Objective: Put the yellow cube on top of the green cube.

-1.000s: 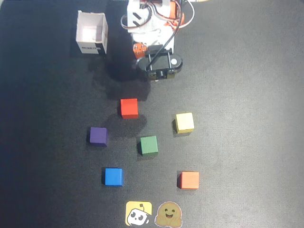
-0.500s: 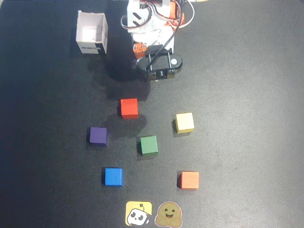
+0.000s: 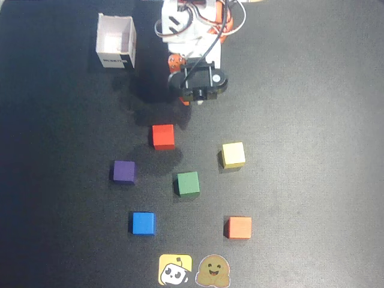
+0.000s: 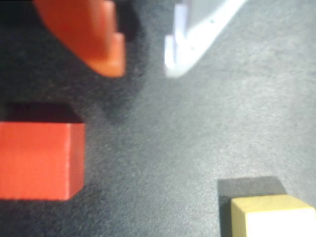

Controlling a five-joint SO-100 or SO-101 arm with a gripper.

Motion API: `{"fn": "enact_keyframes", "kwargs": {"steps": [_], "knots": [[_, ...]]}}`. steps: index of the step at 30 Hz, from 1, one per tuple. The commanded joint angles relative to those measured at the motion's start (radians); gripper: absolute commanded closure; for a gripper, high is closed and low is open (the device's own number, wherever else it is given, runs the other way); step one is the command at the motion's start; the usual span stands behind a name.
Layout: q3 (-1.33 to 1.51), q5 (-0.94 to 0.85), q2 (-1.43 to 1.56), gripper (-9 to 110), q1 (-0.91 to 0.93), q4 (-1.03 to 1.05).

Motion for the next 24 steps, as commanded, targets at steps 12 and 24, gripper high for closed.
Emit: {"fn": "enact_keyframes", "kwargs": {"steps": [12, 24], "knots": [[-0.261, 0.181, -0.465, 85, -0.21, -0.222], [-0.54, 0.195, -1.003, 81, -0.285, -0.342]]}}
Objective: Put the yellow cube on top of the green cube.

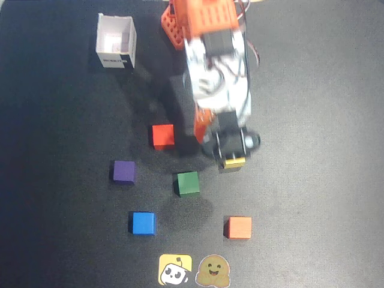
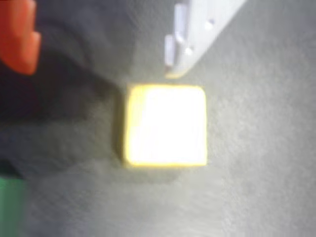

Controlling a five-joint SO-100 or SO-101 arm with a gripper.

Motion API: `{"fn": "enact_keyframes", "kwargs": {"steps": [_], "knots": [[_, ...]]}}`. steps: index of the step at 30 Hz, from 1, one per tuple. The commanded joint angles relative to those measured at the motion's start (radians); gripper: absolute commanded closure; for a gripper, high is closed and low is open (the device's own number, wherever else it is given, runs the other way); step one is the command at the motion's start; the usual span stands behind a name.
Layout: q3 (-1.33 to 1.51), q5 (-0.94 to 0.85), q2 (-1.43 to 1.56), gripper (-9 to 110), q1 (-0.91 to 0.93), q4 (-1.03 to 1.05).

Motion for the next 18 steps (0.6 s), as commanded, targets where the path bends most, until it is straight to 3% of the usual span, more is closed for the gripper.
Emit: {"fn": "enact_keyframes", "kwargs": {"steps": [1, 18], "knots": [[-0.055, 0.029, -0.041, 81, -0.026, -0.046], [0.04, 0.115, -0.129, 81, -0.107, -0.218]]}}
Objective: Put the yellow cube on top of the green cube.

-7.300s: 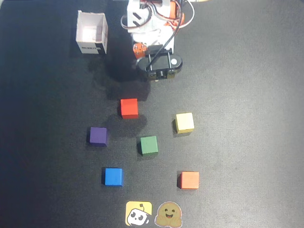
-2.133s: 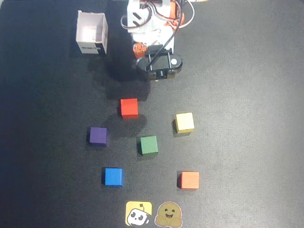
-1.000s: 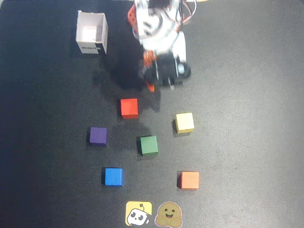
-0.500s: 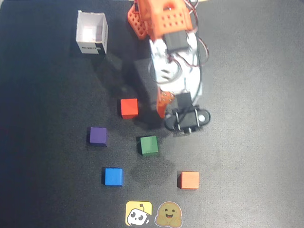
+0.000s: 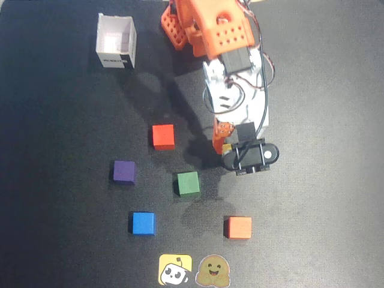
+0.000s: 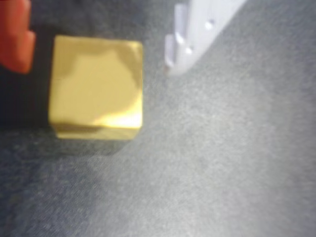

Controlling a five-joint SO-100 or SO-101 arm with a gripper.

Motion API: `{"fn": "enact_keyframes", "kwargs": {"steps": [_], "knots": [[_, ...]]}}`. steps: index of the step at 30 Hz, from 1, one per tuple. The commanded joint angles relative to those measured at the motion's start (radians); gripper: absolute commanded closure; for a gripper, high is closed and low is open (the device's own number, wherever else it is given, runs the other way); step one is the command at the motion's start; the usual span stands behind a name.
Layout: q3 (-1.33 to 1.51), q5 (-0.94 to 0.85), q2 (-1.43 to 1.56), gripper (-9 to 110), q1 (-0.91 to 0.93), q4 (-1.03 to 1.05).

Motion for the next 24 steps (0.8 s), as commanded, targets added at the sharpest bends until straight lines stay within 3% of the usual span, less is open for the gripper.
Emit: {"fn": "enact_keyframes", "kwargs": {"steps": [1, 21, 24], "knots": [[0.014, 0.006, -0.015, 81, -0.005, -0.063], [0.106, 0.017, -0.123, 82, -0.002, -0.218], [0.115, 0.025, -0.133, 89, 0.0, -0.225]]}}
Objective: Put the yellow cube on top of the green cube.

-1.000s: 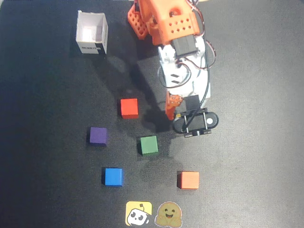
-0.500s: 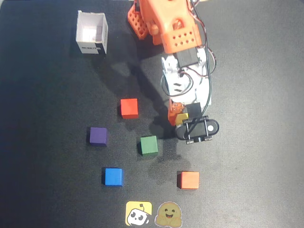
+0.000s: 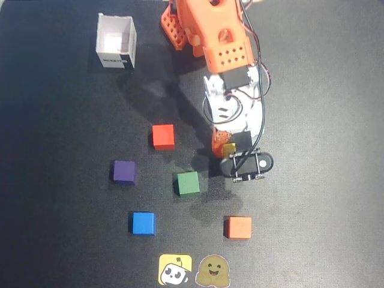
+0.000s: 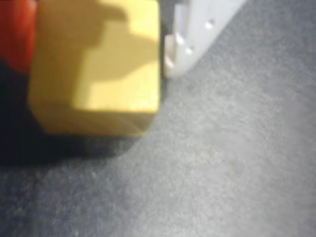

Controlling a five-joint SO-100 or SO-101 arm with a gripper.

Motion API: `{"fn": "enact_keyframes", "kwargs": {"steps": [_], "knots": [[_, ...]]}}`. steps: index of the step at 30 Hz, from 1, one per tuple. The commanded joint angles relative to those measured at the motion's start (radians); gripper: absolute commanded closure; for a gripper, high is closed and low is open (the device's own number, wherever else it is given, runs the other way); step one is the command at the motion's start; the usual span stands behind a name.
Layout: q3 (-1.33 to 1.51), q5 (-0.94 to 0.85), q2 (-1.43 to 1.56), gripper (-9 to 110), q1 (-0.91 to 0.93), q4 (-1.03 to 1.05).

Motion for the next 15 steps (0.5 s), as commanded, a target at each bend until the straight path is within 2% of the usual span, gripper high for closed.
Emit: {"fn": "enact_keyframes", "kwargs": {"steps": [1, 4, 9, 15], "knots": [[0.0, 0.018, 0.003, 92, 0.0, -0.017], [0.005, 0.025, 0.003, 97, 0.002, -0.017], [-0.009, 0.032, 0.025, 96, 0.009, 0.009], [-0.081, 0.038, 0.155, 96, 0.055, 0.183]]}}
